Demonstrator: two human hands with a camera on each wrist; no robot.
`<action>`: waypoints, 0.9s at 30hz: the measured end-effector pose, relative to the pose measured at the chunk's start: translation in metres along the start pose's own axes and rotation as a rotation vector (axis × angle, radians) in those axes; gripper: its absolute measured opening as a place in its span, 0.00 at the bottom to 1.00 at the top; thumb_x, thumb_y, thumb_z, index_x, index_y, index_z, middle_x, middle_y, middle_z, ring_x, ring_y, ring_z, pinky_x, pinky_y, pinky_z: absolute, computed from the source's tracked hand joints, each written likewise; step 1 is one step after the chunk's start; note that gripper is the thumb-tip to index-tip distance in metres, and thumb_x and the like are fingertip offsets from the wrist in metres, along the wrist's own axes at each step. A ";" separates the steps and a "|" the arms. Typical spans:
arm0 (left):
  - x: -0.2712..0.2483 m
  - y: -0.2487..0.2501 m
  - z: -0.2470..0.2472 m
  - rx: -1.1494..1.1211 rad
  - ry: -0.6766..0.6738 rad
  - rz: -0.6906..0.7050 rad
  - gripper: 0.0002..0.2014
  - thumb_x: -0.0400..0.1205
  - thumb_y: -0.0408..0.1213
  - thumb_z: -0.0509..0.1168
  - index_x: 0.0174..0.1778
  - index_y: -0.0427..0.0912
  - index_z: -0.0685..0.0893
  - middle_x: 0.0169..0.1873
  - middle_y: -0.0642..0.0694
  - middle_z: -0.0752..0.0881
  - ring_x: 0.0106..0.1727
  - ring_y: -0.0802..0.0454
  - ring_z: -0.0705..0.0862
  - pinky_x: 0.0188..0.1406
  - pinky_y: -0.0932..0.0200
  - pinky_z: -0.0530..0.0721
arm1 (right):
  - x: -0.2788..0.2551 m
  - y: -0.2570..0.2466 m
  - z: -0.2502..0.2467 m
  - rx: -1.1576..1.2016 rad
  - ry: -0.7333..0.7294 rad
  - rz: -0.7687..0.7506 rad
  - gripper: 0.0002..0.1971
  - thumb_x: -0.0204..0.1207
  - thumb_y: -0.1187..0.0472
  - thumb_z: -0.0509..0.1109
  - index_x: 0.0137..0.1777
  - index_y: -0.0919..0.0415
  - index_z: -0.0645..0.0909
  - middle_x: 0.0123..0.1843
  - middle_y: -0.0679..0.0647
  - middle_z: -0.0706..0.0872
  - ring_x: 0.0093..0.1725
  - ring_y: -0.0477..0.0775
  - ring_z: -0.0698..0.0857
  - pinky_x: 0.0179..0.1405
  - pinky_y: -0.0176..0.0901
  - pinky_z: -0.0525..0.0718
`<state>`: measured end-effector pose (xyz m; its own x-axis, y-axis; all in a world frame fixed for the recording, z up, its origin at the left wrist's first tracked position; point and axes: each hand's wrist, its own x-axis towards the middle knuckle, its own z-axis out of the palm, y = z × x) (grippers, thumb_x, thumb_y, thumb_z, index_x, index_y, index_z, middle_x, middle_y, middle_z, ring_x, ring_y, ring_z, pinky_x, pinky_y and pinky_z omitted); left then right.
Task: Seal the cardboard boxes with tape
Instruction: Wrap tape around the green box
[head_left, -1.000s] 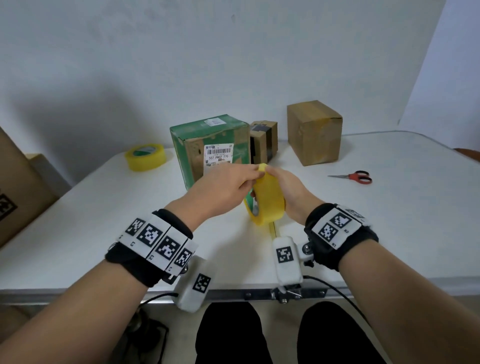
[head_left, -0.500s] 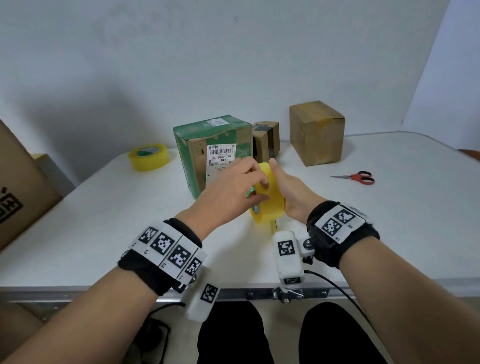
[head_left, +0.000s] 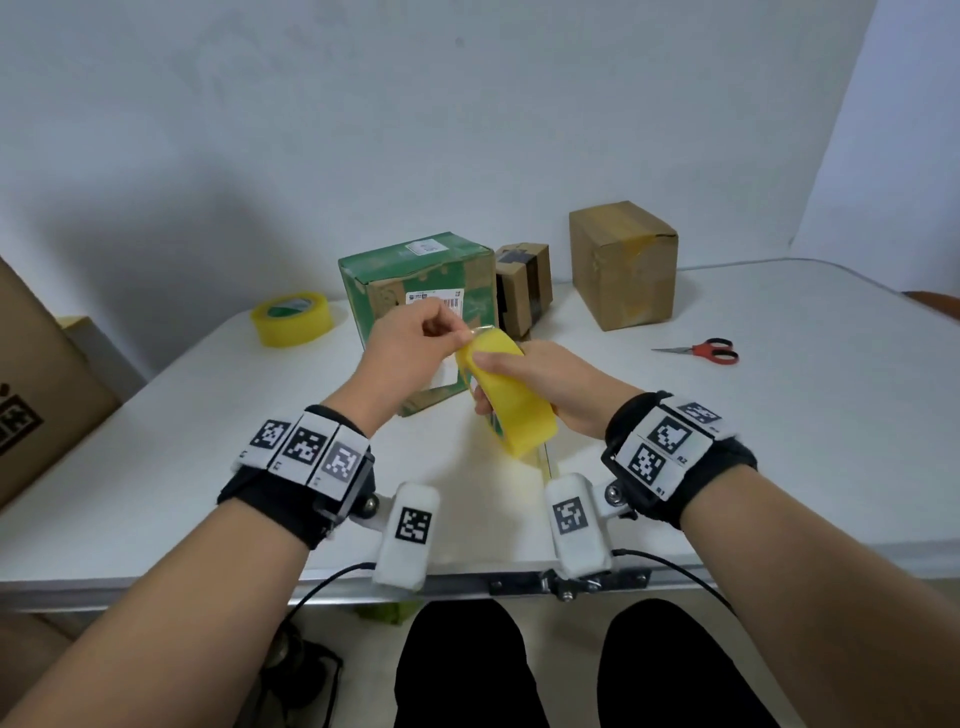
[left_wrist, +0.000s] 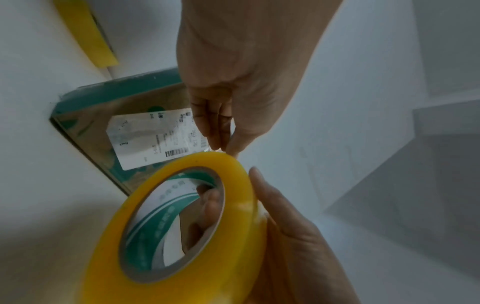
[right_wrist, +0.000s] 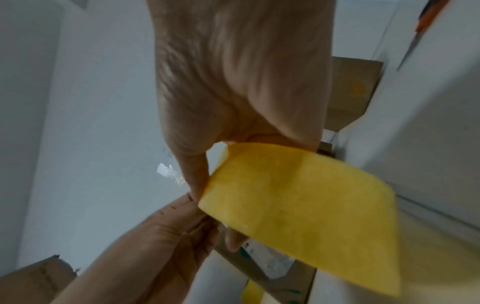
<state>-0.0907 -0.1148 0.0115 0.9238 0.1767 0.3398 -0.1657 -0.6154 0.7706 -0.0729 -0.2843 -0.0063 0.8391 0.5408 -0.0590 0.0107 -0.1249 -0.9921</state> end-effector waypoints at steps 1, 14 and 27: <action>0.000 -0.002 -0.002 -0.018 0.011 -0.015 0.05 0.77 0.35 0.74 0.37 0.46 0.86 0.37 0.49 0.87 0.39 0.55 0.81 0.46 0.58 0.81 | 0.000 -0.002 0.002 0.007 -0.007 0.011 0.20 0.82 0.55 0.69 0.63 0.74 0.81 0.46 0.64 0.89 0.39 0.54 0.91 0.46 0.47 0.89; -0.008 -0.009 -0.018 -0.180 0.085 0.022 0.07 0.76 0.36 0.75 0.35 0.52 0.86 0.37 0.55 0.88 0.41 0.57 0.84 0.51 0.54 0.84 | 0.012 -0.023 0.011 -0.039 -0.026 0.204 0.20 0.79 0.52 0.73 0.65 0.58 0.72 0.58 0.66 0.86 0.43 0.64 0.91 0.45 0.58 0.91; 0.005 -0.015 -0.049 -0.112 0.176 0.146 0.04 0.82 0.39 0.68 0.47 0.55 0.85 0.44 0.56 0.86 0.40 0.60 0.80 0.43 0.67 0.78 | 0.025 -0.025 0.028 -0.077 0.284 -0.067 0.05 0.77 0.62 0.73 0.46 0.61 0.90 0.52 0.52 0.91 0.58 0.54 0.86 0.68 0.56 0.82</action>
<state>-0.1008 -0.0675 0.0282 0.8146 0.2290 0.5329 -0.3394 -0.5570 0.7580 -0.0677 -0.2445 0.0138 0.9535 0.2972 0.0508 0.1039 -0.1656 -0.9807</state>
